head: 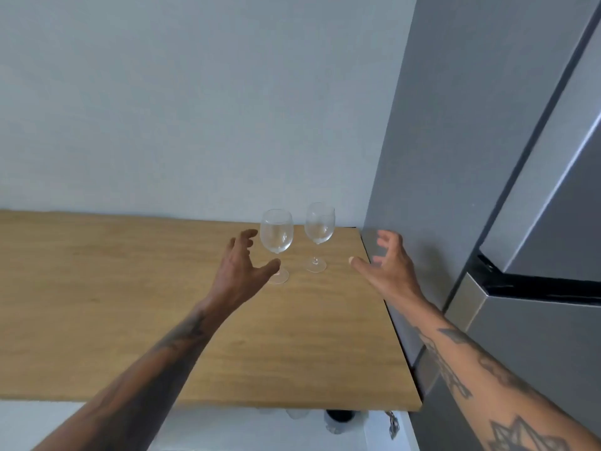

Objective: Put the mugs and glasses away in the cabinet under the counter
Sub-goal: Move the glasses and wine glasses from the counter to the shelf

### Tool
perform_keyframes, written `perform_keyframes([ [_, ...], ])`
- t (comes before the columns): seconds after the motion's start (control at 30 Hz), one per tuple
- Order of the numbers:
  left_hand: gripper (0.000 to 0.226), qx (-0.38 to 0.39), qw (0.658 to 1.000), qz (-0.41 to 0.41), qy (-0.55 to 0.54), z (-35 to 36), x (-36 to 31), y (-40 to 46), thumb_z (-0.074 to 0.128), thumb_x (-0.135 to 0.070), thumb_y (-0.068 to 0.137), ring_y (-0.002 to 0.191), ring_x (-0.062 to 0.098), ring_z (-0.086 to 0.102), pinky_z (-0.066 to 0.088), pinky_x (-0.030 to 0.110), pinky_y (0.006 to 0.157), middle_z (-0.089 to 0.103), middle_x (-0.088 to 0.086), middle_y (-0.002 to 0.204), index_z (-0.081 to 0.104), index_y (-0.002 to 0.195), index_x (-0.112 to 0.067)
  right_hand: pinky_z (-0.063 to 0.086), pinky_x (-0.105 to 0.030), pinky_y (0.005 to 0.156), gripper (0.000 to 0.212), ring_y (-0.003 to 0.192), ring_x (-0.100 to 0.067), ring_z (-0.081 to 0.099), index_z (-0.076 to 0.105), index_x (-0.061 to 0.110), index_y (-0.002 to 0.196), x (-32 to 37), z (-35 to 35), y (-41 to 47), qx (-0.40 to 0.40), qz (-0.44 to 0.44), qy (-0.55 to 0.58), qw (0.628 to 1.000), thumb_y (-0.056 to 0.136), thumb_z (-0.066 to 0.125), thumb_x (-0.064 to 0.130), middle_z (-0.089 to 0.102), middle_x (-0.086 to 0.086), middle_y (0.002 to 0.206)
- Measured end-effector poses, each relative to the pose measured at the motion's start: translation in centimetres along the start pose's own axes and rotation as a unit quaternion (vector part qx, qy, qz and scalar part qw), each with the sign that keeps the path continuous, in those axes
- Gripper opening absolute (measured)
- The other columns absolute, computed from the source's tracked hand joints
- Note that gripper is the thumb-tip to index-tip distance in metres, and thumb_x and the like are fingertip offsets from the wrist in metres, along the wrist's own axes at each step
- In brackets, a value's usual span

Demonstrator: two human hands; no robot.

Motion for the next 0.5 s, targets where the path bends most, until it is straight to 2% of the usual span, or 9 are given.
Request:
perform_keyframes([
  [0.1,0.112,0.027,0.998,-0.054,-0.033,4.6,2.8,6.5,0.085,-0.041,0.069,0.137,0.026,0.039,0.037,0.031,0.100,0.030,0.008,0.151,0.016,0.156,-0.024,0.044,-0.041,0.113,0.083,0.138,-0.024,0.048,0.032,0.020,0.147,-1.3,4.9,7.3,0.030,0.030,-0.006,0.999,0.080,0.079,0.034,0.040,-0.005,0.155],
  [0.2,0.129,0.014,0.995,-0.077,-0.059,8.0,5.5,11.3,0.089,-0.044,0.061,0.142,0.031,0.034,0.040,0.042,0.107,0.021,0.008,0.155,0.004,0.157,-0.029,0.039,-0.033,0.112,0.097,0.144,-0.023,0.038,0.022,0.024,0.152,-3.0,9.4,14.0,0.038,0.072,0.006,0.997,0.075,0.080,0.035,0.034,-0.004,0.159],
  [0.27,0.132,0.012,0.995,-0.081,-0.064,9.5,7.1,13.4,0.091,-0.045,0.058,0.142,0.029,0.034,0.042,0.043,0.107,0.020,0.007,0.156,0.004,0.156,-0.030,0.036,-0.033,0.110,0.111,0.147,-0.023,0.031,0.011,0.032,0.155,-4.4,12.1,17.0,0.050,0.094,0.034,0.994,0.070,0.083,0.034,0.025,-0.002,0.161],
  [0.33,0.127,0.015,0.994,-0.076,-0.076,10.4,8.5,14.7,0.091,-0.046,0.057,0.137,0.021,0.039,0.042,0.035,0.099,0.026,0.003,0.155,0.011,0.155,-0.031,0.034,-0.031,0.104,0.119,0.148,-0.021,0.028,0.006,0.042,0.153,-5.6,14.4,18.9,0.062,0.102,0.060,0.991,0.065,0.086,0.034,0.021,0.003,0.162],
  [0.4,0.115,0.016,0.994,-0.054,-0.091,11.1,9.4,15.5,0.091,-0.045,0.057,0.127,0.014,0.045,0.042,0.031,0.094,0.038,-0.002,0.149,0.023,0.150,-0.033,0.032,-0.028,0.099,0.117,0.143,-0.016,0.031,0.010,0.046,0.149,-6.7,16.0,19.9,0.056,0.099,0.073,0.991,0.062,0.086,0.035,0.025,0.007,0.158],
  [0.5,0.105,0.022,0.991,-0.047,-0.125,11.6,10.1,16.2,0.092,-0.043,0.057,0.121,0.015,0.056,0.050,0.034,0.092,0.049,-0.008,0.135,0.030,0.142,-0.036,0.033,-0.026,0.093,0.102,0.126,-0.012,0.038,0.022,0.046,0.140,-7.6,16.9,20.4,0.019,0.097,0.087,0.991,0.062,0.086,0.034,0.037,0.010,0.139],
])
Point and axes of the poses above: each hand's wrist, its own y-axis towards the middle knuckle, its own z-axis out of the palm, x = y × z, the point moved 7 cm from there along y, towards the middle knuckle
